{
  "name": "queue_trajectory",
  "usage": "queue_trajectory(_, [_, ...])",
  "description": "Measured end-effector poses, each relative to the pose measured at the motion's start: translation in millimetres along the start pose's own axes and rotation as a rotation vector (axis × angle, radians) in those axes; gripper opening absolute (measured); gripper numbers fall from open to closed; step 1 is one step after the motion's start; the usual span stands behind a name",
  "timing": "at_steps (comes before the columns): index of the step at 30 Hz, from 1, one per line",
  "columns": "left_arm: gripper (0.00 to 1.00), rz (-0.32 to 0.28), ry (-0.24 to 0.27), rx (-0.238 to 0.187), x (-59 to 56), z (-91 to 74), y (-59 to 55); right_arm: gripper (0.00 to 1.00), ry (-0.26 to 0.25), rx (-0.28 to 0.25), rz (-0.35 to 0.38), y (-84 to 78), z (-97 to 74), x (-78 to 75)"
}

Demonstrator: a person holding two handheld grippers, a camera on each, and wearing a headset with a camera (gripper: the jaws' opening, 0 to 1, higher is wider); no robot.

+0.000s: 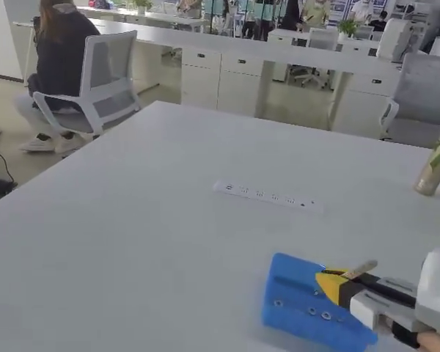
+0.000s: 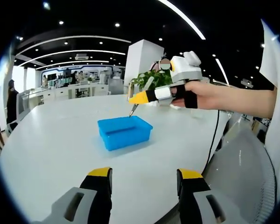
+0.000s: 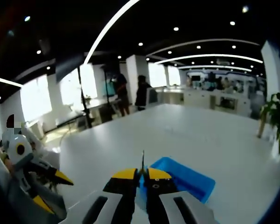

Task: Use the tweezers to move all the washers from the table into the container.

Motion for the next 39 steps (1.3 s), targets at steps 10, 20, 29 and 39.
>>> queue_trajectory(10, [0.48, 0.019, -0.025, 0.024, -3.3, -1.4, 0.6, 0.03, 0.026, 0.251, -0.027, -77.2, -45.4, 22.1])
queue_trajectory(20, [0.39, -0.041, -0.11, 0.132, -3.1, -2.9, -4.0, 0.03, 0.036, 0.446, -0.218, -104.0, -60.8, 27.1])
queue_trajectory(29, [0.28, 0.091, -0.258, 0.204, 3.6, 5.4, 12.6, 0.03, 0.25, 0.671, -0.552, -107.9, -45.1, 37.6])
queue_trajectory(39, [0.2, 0.177, -0.413, 0.241, -2.9, 29.0, 14.8, 0.03, 0.311, 0.668, -0.602, -115.3, -22.6, 50.7])
Point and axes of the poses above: the centre of the closed fingertips' face, and the gripper's own axes: z roughly forward along the fingers, x roughly to its left, y roughly out of its top, the point moved 10 cm from there along -z, roughly backward along the fingers, and after that the axes turned 11 degrees about z, right-handed, at the moved point
